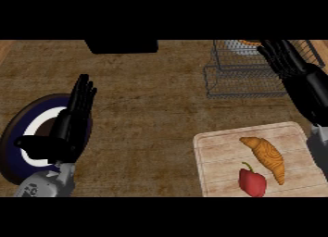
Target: Pick the croissant from the cutting board and place it in the tiered basket
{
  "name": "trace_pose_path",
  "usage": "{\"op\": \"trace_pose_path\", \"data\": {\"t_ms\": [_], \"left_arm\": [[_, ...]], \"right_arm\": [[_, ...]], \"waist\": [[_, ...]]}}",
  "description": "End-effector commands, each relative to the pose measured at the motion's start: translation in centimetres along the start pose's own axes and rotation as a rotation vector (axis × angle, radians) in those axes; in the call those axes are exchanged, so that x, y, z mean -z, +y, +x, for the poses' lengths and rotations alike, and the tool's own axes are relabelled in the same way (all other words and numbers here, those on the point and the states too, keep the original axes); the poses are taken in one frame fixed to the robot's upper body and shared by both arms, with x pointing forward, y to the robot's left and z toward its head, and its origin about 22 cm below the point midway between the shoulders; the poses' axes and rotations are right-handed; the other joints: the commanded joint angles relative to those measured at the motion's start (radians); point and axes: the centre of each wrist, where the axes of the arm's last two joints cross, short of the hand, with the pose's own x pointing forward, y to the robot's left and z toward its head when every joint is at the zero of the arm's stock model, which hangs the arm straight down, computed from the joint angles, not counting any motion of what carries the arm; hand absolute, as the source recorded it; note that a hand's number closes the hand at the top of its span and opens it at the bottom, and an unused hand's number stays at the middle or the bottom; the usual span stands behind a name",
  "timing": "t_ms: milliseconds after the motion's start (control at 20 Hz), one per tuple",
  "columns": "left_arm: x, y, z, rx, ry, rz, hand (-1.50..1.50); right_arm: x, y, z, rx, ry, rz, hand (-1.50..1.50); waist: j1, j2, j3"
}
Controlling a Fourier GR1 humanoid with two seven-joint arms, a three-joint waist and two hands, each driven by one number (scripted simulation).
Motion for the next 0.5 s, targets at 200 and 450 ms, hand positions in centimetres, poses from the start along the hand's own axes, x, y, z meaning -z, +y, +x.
{"op": "trace_pose_path", "data": {"t_ms": [200,450], "left_arm": [[1.3,0.6,-0.7,0.154,-0.036,0.024,0.0],[0.8,-1.0,-1.3,0.136,-0.006,-0.02,0.0]], "right_arm": [[-0.2,-3.1,-2.3,0.414,-0.111,0.308,1.5],[-4.7,-2.3,-10.0,0.642,0.166,0.331,-1.5]], "waist": [[0.05,0.008,0.009],[0.074,0.027,0.01]]}}
